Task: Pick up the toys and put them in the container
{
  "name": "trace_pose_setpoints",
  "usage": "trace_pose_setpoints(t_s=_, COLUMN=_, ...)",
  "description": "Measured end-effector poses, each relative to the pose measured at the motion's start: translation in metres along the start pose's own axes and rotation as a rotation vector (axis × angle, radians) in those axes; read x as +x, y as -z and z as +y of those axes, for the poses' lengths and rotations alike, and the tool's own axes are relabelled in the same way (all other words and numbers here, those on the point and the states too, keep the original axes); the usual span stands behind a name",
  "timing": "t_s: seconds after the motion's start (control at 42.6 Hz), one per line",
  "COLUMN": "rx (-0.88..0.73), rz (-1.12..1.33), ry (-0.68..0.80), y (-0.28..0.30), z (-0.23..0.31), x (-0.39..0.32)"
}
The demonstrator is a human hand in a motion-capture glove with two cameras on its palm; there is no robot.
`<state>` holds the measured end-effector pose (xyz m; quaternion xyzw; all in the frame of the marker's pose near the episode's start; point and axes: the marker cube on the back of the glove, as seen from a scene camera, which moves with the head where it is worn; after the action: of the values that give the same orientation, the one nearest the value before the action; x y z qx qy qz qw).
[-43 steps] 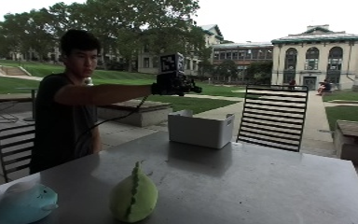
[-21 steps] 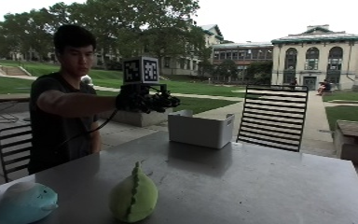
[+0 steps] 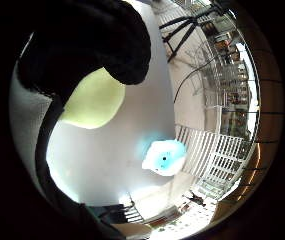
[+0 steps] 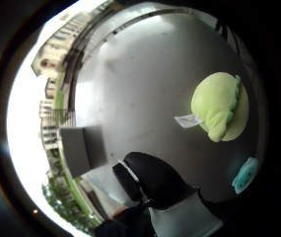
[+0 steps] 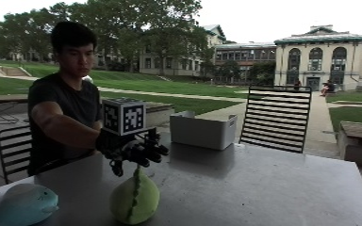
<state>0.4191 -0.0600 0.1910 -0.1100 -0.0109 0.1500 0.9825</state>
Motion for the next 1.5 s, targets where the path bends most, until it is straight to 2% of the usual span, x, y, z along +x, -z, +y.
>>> trace_pose_setpoints(t_s=0.329, rx=-0.084, rz=-0.007, ry=-0.061, y=-0.069, z=-0.018, x=0.039)
trace_pose_setpoints(t_s=0.587, rx=-0.157, rz=0.007, ry=-0.07, y=-0.102, z=-0.023, x=0.051)
trace_pose_setpoints(t_s=0.892, rx=-0.158, rz=0.019, ry=-0.065, y=-0.112, z=-0.028, x=0.06)
trace_pose_setpoints(t_s=1.244, rx=-0.064, rz=0.081, ry=-0.102, y=-0.103, z=-0.038, x=0.053)
trace_pose_setpoints(t_s=1.502, rx=-0.016, rz=0.032, ry=-0.189, y=-0.099, z=-0.037, x=0.042)
